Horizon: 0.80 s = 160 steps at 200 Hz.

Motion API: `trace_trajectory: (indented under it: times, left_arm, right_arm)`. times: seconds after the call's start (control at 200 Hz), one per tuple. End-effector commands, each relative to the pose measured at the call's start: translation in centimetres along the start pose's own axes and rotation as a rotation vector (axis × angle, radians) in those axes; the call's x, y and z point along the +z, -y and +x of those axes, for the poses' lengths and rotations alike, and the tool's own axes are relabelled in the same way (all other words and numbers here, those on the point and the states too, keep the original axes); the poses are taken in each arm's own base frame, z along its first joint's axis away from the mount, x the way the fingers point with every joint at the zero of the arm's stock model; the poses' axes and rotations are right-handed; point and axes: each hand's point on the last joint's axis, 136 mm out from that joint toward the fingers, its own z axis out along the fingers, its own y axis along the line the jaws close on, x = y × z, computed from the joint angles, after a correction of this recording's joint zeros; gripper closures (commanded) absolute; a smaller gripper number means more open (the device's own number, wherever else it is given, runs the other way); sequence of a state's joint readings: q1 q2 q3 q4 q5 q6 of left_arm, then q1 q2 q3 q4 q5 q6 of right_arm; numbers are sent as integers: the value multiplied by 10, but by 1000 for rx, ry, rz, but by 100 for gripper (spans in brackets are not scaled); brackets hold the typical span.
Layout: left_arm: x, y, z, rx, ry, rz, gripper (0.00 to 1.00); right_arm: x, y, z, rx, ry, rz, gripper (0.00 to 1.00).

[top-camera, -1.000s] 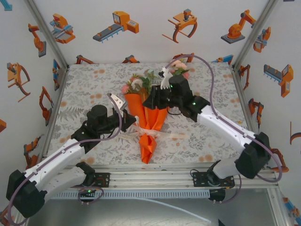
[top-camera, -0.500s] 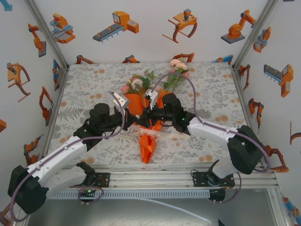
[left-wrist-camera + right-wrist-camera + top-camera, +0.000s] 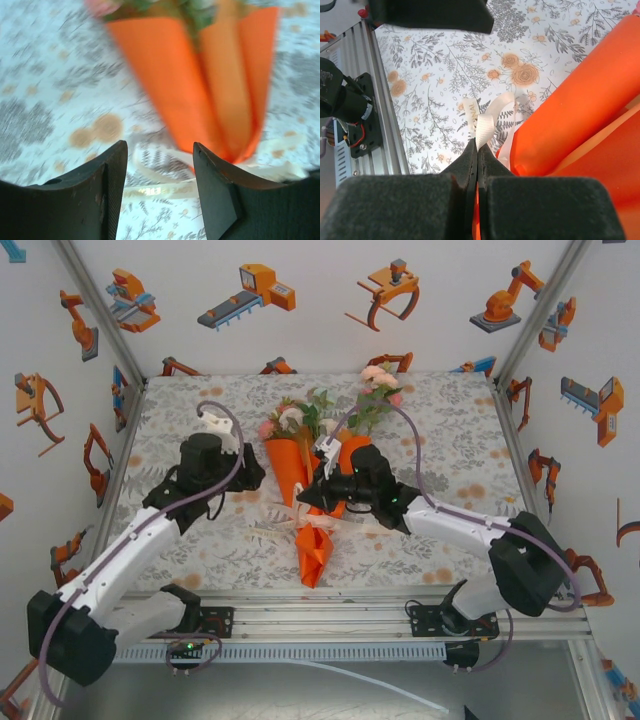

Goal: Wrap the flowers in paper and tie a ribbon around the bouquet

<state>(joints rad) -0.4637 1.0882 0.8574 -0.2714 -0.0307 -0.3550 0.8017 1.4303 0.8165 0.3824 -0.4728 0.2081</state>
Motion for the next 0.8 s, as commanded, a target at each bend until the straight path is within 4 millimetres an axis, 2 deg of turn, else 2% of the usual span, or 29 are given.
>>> trace_trajectory:
  times: [0.0,0.075,0.205,0.466,0.526,0.606,0.676,0.751,0.796]
  left_arm:
    - [18,-46,63,-167,-314,-151,48]
    - [35,-40,82,-225,-437,-90,51]
    - [62,-34,100,-257,-514,-48,53]
    - [87,-34,129,-258,-608,-68,53]
    - [91,-33,135,-267,-624,-72,61]
    - [91,-32,136,-267,-626,-78,83]
    - [83,-33,130,-288,-602,-98,100]
    - [67,-35,122,-394,-558,-161,100]
    - [59,-23,120,-460,-556,-135,100]
  right_arm:
    - [-9,-2,-13,-27,41,20,100]
    - [-11,-3,-15,-28,44,22,100]
    - [-12,-3,-17,-31,44,28,100]
    - [-12,-2,-18,-19,38,35,100]
    - [-12,0,-18,-13,36,43,100]
    - [-13,4,-21,2,44,75,100]
    - [-14,14,-25,40,64,128,100]
    - [-10,25,-26,121,90,172,100]
    - [-5,29,-26,167,97,178,100]
